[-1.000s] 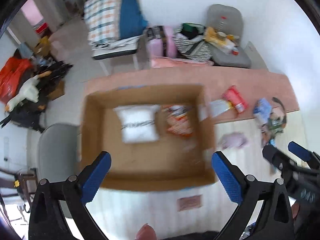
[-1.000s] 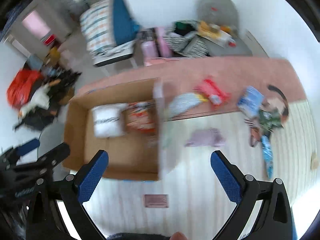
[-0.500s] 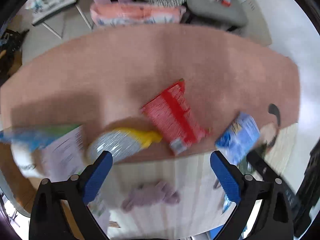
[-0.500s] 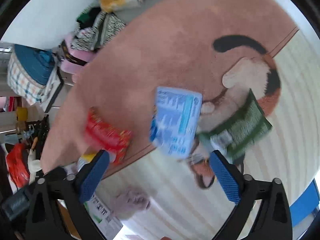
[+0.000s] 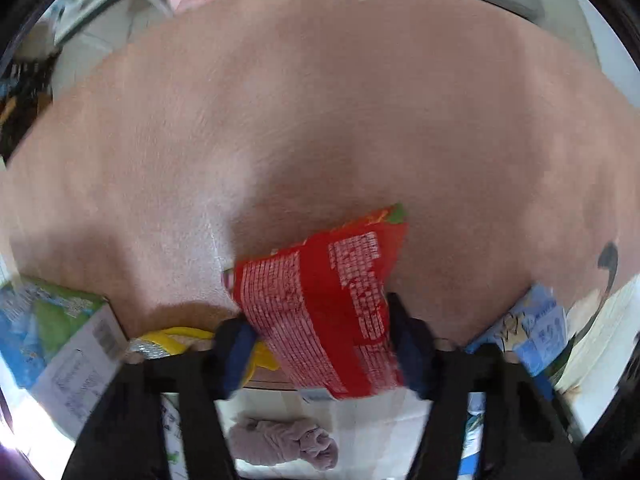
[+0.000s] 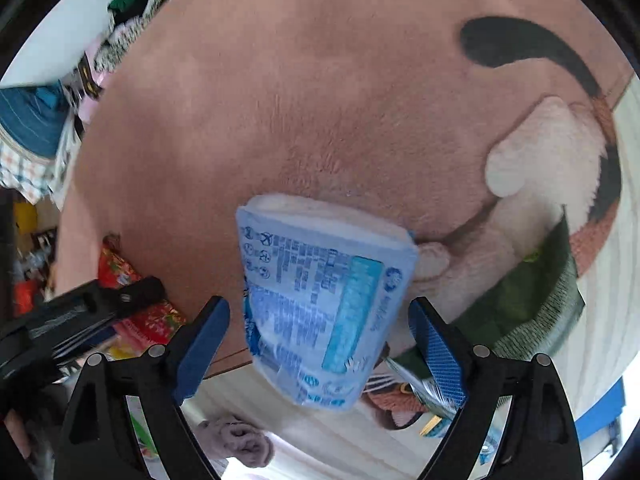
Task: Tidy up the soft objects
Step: 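Grasp the red snack packet with the left tool while the right tool grasps the blue tissue pack, then lower both packets into the box and open both tools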
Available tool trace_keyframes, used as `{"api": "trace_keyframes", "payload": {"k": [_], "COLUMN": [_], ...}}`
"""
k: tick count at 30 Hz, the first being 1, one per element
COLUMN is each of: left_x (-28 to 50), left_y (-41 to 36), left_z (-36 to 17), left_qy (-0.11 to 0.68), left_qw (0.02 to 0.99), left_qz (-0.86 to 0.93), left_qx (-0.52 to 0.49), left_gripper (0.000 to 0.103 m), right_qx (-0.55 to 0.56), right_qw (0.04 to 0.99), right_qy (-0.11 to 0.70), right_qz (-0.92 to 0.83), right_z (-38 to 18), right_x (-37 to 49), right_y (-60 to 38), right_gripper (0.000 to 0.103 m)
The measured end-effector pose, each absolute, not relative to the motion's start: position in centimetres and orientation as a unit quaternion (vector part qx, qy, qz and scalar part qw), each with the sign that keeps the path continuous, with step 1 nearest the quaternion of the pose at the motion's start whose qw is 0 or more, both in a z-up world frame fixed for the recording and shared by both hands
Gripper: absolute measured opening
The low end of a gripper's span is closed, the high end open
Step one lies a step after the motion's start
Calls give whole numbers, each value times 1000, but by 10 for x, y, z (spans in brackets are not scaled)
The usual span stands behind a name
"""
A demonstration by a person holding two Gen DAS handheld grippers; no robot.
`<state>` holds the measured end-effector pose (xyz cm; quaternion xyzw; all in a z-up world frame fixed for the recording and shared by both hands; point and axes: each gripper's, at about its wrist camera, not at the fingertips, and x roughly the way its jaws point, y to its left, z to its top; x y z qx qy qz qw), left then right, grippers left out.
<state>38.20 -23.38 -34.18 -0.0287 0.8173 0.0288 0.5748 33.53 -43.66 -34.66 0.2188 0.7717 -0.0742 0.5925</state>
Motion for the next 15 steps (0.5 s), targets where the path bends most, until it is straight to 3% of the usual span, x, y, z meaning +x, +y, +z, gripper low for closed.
{"api": "trace_keyframes", "payload": {"k": [2,4,7,15], "left_x": [376,369,352,295], "left_y": [-241,-245,-245,-197], "left_z": [-327,-310,-285,-188], "left_qy": [802,788,772,719], "left_qw": [596,615,635,694], "left_qz": [30,24,13,-24], "left_qx": [2,17,20,-19], "left_gripper": [46,44,44,43], "right_qx": [174,137,124,92], "right_qw": [600,615,625,679], "right_qy": [777,773,768,728], "right_qz": [-82,-76,-71,-12], "right_z": [-346,-341,-331,-261], "right_x": [339,342,340,317], "right_y": [-428,-417,-412,-383], "right_gripper": [75,45,34,34]}}
